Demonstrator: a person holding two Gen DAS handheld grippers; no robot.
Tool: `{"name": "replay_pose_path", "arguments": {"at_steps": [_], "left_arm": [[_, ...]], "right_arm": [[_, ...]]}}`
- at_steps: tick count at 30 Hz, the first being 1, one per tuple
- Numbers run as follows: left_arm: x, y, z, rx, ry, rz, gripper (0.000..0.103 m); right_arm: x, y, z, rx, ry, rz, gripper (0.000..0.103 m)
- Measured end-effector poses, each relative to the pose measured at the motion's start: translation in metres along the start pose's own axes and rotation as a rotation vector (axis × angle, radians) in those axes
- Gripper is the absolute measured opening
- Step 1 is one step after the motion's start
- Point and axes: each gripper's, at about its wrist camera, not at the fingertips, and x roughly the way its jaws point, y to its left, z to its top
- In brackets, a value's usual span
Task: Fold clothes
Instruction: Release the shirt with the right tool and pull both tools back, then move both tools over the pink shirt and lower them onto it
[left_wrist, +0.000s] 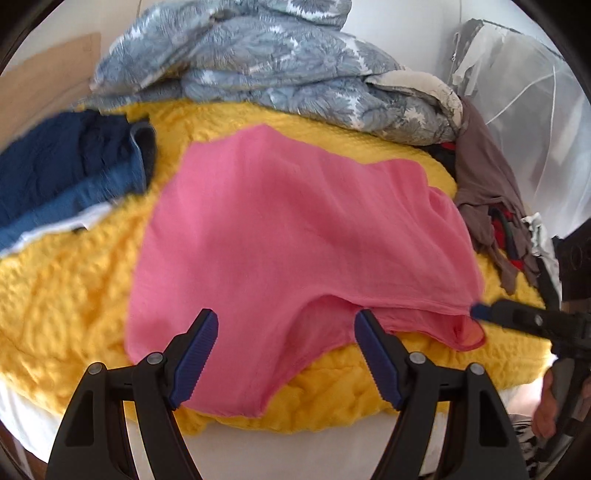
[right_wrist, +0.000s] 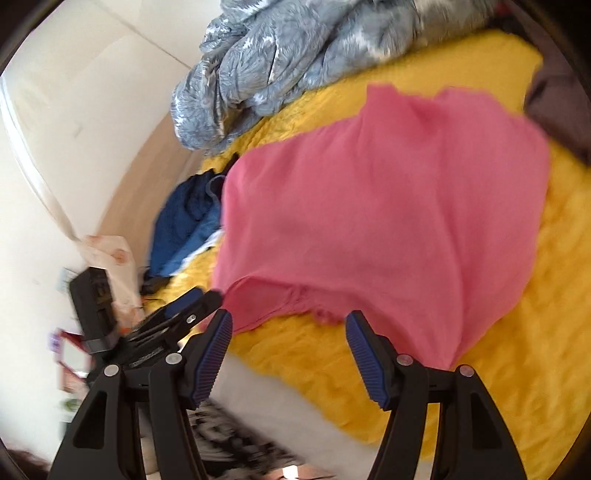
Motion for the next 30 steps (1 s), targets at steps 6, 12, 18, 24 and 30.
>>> {"name": "replay_pose_path", "arguments": {"at_steps": [6, 12, 18, 24, 30], "left_arm": [[-0.021, 0.014, 0.025, -0.018, -0.105, 0.015, 0.079], [-0.033, 0.083, 0.065, -0.083, -0.17, -0.157, 0.08], [0.009, 0.148, 0.081, -0.226, -0.022, -0.318, 0.08], [0.033, 0.166, 0.076, -0.24, 0.053, -0.314, 0.08], [0.049, 0.147, 0.067, -0.107, 0.128, -0.298, 0.08]], "right_arm": [[-0.028, -0.006, 0.033, -0.039, -0.134, -0.165, 0.066], [-0.034, -0.077, 0.055, 0.157, -0.124, -0.028, 0.066], [-0.025, -0.12, 0.063, 0.199, -0.035, 0.074, 0.067], [-0.029, -0.164, 0.062, 0.318, -0.017, 0.157, 0.067], [-0.029, -0.17, 0.06, 0.274, 0.012, 0.113, 0.067]]}}
